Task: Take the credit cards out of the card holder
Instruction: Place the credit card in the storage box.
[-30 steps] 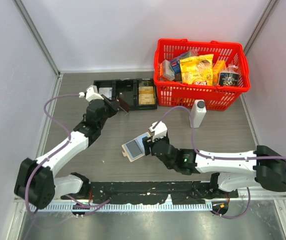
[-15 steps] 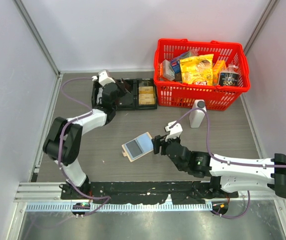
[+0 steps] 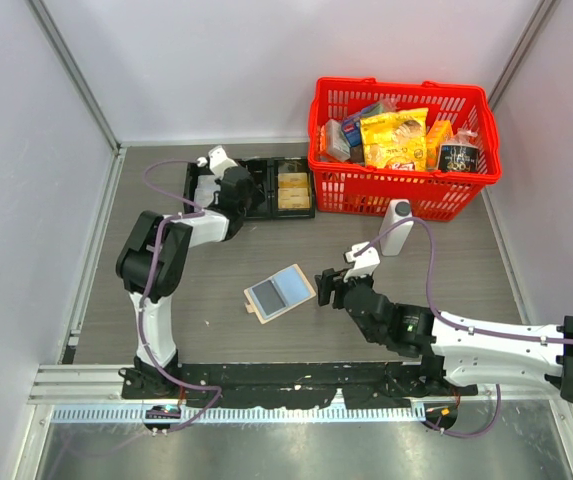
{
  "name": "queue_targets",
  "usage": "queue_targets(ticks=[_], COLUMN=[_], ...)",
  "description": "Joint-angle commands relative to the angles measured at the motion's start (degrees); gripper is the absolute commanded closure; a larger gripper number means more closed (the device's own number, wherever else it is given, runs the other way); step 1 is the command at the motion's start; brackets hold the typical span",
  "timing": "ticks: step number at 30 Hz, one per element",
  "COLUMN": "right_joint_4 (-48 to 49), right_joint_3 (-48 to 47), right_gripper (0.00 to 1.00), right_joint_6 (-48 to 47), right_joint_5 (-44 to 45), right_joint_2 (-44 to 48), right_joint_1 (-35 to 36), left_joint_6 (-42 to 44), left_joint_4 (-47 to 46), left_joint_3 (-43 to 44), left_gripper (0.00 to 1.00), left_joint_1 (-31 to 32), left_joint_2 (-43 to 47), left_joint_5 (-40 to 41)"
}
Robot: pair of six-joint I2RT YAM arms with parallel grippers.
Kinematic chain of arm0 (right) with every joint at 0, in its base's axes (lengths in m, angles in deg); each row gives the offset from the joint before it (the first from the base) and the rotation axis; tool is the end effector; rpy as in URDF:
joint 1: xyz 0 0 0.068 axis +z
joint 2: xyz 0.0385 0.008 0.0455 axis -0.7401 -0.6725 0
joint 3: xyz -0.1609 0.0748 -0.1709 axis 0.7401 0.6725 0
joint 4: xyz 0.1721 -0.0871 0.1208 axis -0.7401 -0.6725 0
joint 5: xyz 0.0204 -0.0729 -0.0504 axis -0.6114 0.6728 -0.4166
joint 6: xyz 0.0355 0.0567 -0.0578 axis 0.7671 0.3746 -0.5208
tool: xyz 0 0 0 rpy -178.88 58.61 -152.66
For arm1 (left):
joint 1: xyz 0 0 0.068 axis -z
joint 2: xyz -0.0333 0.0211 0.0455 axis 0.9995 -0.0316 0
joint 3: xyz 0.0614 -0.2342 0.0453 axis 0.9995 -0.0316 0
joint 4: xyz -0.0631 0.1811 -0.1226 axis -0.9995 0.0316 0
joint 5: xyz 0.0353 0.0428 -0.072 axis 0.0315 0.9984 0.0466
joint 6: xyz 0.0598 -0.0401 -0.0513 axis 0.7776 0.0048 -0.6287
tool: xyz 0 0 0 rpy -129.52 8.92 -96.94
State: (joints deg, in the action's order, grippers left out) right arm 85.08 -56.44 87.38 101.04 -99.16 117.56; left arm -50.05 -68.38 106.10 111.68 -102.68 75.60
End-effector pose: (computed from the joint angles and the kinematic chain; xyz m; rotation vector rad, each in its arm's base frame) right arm 0.1255 0.1776 0.2184 -0.2035 1.8508 0.3691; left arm 0.4178 -0.1458 0.1794 -0.5874 1.7397 -0.4123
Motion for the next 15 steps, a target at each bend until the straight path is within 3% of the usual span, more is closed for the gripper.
queue_targets(ticks=[1,9,12,15], right_joint_4=[0.4,0.0,-0.5,-1.1], right_joint_3=[-0.6,-1.6,-2.0,-2.3], right_gripper=[0.29,0.3,0.3,0.3], right_joint_6=[1.2,1.2,1.2,1.2], right_joint_5=[1.7,1.6,1.6,1.6], right_joint_2=[-1.1,-2.9,-2.7,-2.6], right_joint_1=[-0.6,-0.6,-0.7,-0.7], left_joint_6=[-3.0,-3.0,-1.8,0.4], left_joint_4=[-2.2,1.4,3.7,7.6], left_joint_3=[2.4,1.8,1.2,1.5], left_gripper=[1.0,0.98,0.86,0.62], left_joint_1=[-0.3,-0.4,-0.4,-0.4], left_joint_2=[-1.4,-1.8,0.1,2.5], left_joint_5=[-0.8,-4.1,-2.4,-0.3])
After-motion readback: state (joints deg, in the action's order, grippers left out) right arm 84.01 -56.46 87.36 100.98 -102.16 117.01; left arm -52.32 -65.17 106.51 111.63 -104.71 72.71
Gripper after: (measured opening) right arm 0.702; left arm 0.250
